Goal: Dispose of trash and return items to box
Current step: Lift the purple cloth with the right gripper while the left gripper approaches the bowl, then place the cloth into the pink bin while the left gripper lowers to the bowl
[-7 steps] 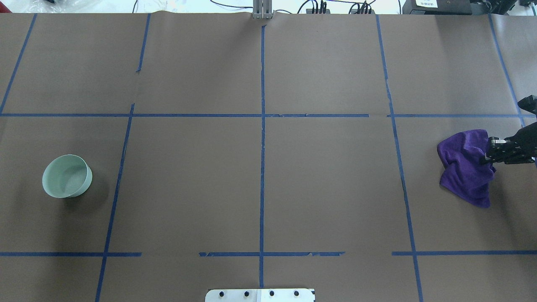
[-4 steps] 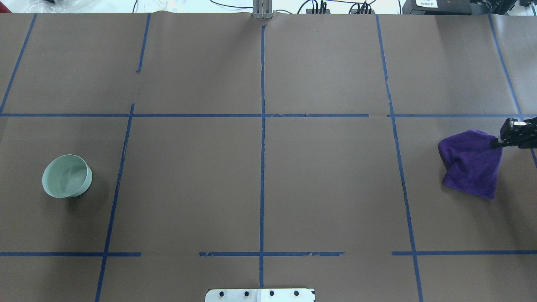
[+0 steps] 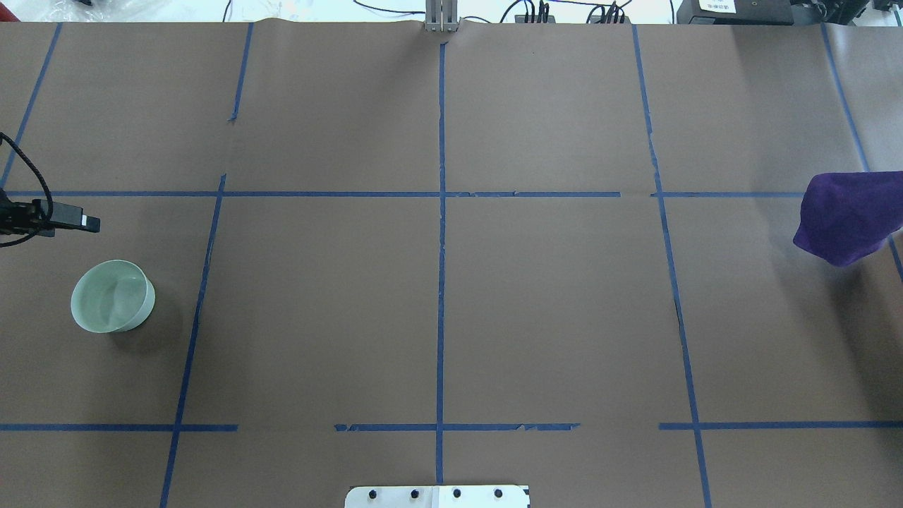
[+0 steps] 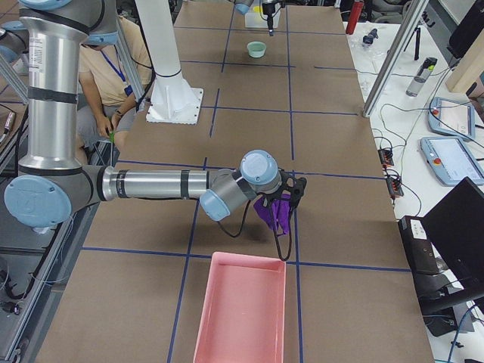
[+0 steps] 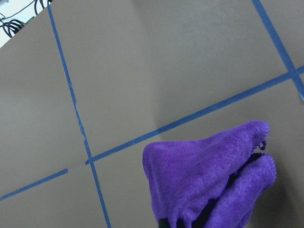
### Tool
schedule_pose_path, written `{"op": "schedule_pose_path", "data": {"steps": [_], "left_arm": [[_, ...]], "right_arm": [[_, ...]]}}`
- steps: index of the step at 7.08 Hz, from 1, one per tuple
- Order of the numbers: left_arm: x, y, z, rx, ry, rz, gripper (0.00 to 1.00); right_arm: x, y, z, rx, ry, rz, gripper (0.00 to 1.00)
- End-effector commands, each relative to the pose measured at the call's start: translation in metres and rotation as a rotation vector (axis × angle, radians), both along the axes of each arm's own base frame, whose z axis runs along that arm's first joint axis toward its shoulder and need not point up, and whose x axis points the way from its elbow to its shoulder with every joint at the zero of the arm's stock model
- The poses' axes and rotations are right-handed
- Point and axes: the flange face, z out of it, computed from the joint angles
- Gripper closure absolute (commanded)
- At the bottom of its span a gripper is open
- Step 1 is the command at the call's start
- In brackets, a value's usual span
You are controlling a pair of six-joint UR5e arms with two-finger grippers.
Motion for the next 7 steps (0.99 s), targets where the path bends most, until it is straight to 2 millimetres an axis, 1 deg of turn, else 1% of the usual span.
{"op": "schedule_pose_path", "data": {"steps": [1, 2, 3, 4, 5, 6, 7], "left_arm": [[0.013, -0.001, 0.009, -0.005, -0.016, 0.009, 0.02], [0.016, -0.006, 0.010, -0.006, -0.017, 0.011, 0.02], [0.019, -0.005, 0.015, -0.013, -0.022, 0.017, 0.02], [0.021, -0.006, 0.018, -0.015, -0.024, 0.019, 0.02], [0.021, -0.006, 0.016, -0.010, -0.020, 0.018, 0.02], [0.021, -0.006, 0.016, -0.010, -0.020, 0.018, 0.02], [0.021, -0.006, 0.014, -0.009, -0.017, 0.017, 0.02]], "right_arm": [[0.076, 0.027, 0.027, 0.092, 0.061, 0.090, 1.00], [0.109, 0.035, 0.037, 0.137, 0.115, 0.100, 1.00], [0.136, 0.041, 0.052, 0.199, 0.224, 0.065, 1.00], [0.150, 0.045, 0.065, 0.233, 0.311, -0.002, 1.00], [0.155, 0.049, 0.081, 0.251, 0.381, -0.081, 1.00], [0.161, 0.054, 0.095, 0.270, 0.488, -0.176, 1.00], [0.163, 0.057, 0.124, 0.241, 0.571, -0.272, 1.00]]}}
